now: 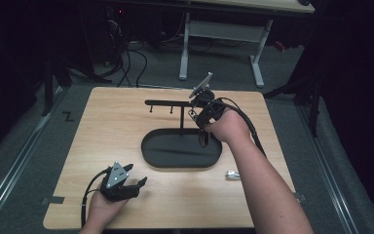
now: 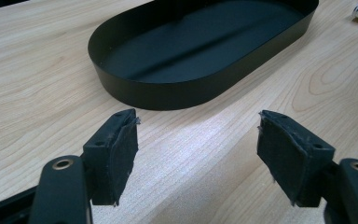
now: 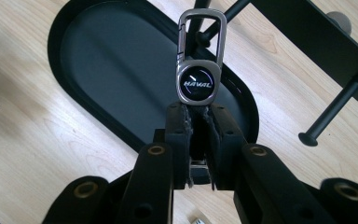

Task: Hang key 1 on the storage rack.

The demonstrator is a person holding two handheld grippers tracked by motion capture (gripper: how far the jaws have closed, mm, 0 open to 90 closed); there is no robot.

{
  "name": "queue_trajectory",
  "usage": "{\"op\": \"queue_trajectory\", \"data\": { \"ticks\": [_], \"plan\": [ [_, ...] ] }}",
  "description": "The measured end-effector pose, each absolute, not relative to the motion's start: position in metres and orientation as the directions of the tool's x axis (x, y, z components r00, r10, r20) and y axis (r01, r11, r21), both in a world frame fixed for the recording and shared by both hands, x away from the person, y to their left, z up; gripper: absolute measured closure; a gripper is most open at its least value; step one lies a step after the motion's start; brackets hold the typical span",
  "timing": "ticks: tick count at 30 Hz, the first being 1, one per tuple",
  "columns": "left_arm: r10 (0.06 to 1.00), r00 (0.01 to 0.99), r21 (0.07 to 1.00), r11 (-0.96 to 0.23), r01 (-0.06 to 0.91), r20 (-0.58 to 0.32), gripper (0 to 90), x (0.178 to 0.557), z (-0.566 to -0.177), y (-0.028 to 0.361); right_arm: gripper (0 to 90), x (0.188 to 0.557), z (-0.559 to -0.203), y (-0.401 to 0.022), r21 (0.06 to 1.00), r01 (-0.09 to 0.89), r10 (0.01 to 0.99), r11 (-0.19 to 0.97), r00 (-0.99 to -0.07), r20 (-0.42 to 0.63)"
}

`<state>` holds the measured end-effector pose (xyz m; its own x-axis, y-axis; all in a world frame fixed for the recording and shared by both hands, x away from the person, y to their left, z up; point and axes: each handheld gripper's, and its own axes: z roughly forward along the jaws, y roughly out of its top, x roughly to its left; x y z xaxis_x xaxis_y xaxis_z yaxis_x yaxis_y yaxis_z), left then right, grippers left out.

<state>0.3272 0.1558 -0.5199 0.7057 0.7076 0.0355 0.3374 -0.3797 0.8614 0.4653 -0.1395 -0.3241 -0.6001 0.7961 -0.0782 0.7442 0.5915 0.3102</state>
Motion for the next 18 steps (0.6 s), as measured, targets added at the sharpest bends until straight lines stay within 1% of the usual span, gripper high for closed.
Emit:
{"op": "queue_trajectory", "data": {
  "ticks": [2,4,18],
  "plan": [
    [0.707,0.706,0.861,-0.381,0.337,0.037,29.5,0.327,-0.52,0.156,80.5,0.466,-0.325,-0.139,0.308,0.753,0.804,0.581,-0.59,-0.077],
    [0.707,0.706,0.86,-0.382,0.337,0.038,29.5,0.327,-0.52,0.156,80.5,0.468,-0.327,-0.139,0.309,0.743,0.796,0.593,-0.599,-0.086],
    [0.706,0.707,0.859,-0.387,0.337,0.041,29.4,0.328,-0.521,0.155,80.1,0.48,-0.349,-0.134,0.335,0.764,0.828,0.552,-0.549,-0.112]
  ]
}}
